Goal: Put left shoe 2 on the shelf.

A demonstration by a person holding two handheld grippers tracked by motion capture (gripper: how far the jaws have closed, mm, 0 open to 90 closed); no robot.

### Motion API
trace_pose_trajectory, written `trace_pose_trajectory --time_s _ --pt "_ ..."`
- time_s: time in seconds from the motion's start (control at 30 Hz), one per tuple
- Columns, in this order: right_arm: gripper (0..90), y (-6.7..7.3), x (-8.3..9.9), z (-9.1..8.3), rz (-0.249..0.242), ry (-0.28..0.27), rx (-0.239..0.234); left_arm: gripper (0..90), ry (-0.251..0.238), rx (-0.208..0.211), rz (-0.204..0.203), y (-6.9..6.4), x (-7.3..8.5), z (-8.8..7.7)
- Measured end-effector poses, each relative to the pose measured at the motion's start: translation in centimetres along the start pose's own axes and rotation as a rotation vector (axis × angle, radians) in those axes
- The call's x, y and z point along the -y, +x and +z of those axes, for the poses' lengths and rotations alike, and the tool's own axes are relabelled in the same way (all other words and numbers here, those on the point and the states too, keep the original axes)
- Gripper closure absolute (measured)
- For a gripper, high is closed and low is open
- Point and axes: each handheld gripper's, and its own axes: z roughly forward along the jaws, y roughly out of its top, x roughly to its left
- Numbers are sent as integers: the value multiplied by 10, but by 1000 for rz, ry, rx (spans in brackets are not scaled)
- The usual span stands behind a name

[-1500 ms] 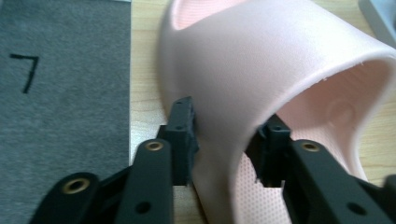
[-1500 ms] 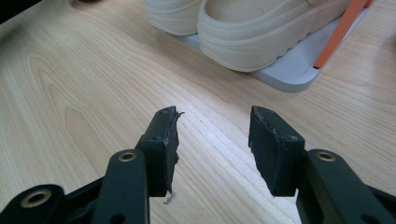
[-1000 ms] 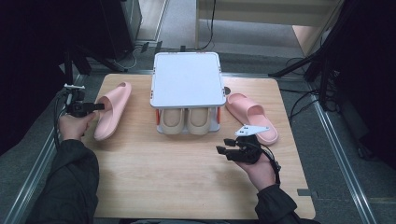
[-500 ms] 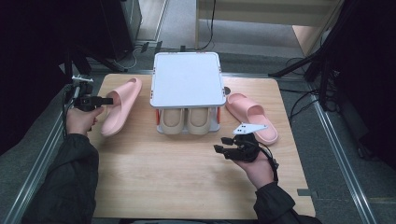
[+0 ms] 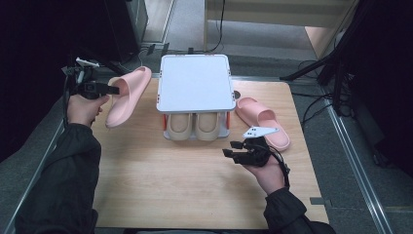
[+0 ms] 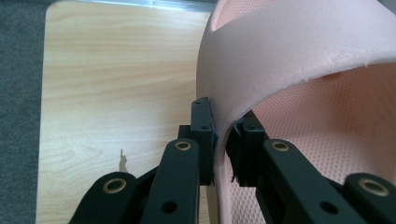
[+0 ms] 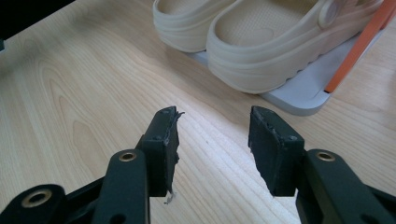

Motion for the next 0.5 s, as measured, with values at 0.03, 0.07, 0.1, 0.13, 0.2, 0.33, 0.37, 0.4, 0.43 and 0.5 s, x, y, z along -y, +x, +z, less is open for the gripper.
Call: trace_pose_trajectory --time_s 0.03,0.07,0.1,0.13,0.2,0.33,0.37,0.4,0.43,0.5 --pt "535 0 0 0 1 -5 -1 812 -1 4 -2 -2 -3 -3" --pt "535 -1 0 0 3 -4 0 811 -6 2 -4 -4 -6 -5" --pt "535 -1 -1 0 2 -3 1 811 -2 2 0 -4 -8 -7" --pt "535 -1 -1 -1 1 -4 0 810 -11 -6 0 -8 -13 -11" --pt "535 -1 -2 -1 1 -7 -2 809 -18 -9 3 -12 -18 -16" --pt "536 -3 -3 -1 5 -13 -1 808 -27 -11 22 -23 -32 -26" --pt "535 -3 -3 -1 5 -14 -3 808 -31 -7 27 -26 -35 -28" --pt "535 -4 -4 -1 8 -13 -1 806 -31 -2 30 -29 -39 -31" --pt "535 -4 -4 -1 9 -13 -1 806 -36 1 31 -33 -42 -33" --pt "535 -4 -5 0 7 -15 -2 806 -42 5 42 -41 -49 -37"
